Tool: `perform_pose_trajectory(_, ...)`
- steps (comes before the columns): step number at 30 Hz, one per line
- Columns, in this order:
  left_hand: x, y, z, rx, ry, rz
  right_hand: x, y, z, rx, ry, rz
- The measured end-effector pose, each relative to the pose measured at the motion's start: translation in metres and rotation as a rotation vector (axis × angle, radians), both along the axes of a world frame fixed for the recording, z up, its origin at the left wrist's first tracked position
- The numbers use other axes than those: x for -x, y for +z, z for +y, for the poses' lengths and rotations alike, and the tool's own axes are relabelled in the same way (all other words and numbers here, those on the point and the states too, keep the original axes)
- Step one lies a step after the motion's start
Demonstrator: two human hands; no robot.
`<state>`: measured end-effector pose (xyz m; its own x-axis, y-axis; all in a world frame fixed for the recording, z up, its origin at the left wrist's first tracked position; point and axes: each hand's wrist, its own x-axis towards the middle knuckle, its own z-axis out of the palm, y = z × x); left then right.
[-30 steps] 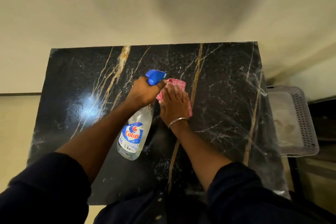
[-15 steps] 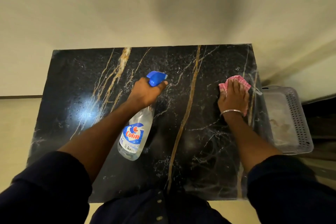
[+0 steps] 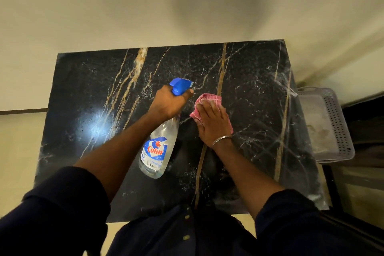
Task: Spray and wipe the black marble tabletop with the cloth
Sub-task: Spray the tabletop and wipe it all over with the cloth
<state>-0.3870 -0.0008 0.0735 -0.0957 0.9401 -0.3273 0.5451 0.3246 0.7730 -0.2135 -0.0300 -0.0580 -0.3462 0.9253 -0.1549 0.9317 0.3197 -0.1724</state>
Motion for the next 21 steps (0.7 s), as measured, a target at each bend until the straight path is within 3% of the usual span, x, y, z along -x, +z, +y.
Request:
perform_pose_trajectory(7,0.009,-0.002,-0.012,0.029,-0.023,-0.048,-0.124,-0.002,0.014,-0.064,-0.382,-0.042)
perform_pose_trajectory(12,0.012,-0.004,-0.019,0.03,-0.051,-0.035,-0.098,0.0,0.009,-0.033,-0.598,0.0)
perform_pose_trajectory(21,0.004,-0.001,-0.025,0.015,-0.052,-0.045,0.016,-0.002,-0.04,0.031,-0.275,0.035)
